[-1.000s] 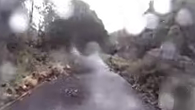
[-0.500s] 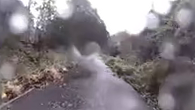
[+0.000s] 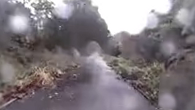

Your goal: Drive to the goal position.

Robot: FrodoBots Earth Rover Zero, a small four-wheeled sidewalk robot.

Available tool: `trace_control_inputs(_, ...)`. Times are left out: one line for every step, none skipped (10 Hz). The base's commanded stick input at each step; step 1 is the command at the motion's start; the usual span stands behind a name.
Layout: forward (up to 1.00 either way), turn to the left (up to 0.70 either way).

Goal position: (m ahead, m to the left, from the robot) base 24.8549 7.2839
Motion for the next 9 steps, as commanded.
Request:
trace_control_inputs(0.85, 0.0)
trace_control_inputs(0.85, 0.0)
trace_control_inputs(0.85, 0.0)
trace_control_inputs(0.85, 0.0)
trace_control_inputs(0.85, 0.0)
trace_control_inputs(0.85, 0.0)
trace_control_inputs(0.85, 0.0)
trace_control_inputs(0.85, 0.0)
trace_control_inputs(0.85, 0.0)
